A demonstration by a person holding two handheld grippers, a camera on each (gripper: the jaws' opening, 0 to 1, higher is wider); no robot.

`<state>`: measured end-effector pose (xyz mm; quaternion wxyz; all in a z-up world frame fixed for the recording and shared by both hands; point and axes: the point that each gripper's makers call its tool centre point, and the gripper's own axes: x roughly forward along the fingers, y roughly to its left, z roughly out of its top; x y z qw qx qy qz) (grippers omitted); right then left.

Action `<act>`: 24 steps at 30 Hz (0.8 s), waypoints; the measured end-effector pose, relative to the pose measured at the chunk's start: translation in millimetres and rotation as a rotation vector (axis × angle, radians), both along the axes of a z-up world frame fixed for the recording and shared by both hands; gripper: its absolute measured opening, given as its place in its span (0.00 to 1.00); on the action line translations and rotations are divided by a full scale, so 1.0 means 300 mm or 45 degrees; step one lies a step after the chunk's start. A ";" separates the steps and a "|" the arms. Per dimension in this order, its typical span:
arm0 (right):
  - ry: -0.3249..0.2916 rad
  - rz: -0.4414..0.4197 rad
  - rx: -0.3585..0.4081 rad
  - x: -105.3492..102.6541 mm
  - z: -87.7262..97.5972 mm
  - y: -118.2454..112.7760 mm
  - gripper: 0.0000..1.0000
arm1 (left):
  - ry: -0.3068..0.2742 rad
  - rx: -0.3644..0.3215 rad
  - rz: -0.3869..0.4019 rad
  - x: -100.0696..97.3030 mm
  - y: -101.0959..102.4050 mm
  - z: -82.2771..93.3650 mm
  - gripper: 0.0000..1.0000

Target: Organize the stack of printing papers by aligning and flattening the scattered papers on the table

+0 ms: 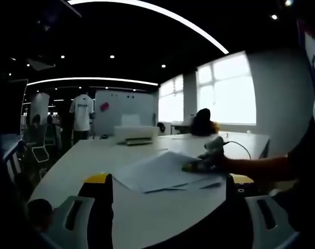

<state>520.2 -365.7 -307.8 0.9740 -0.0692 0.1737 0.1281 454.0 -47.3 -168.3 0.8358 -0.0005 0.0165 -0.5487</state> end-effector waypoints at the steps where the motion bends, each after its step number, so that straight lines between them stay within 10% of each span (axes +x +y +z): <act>1: 0.000 0.000 -0.001 0.000 0.000 0.000 0.14 | -0.006 -0.001 0.005 0.001 0.000 0.001 0.94; 24: -0.028 0.001 -0.114 -0.021 0.019 0.019 0.06 | -0.009 -0.006 0.014 0.004 0.000 0.003 0.95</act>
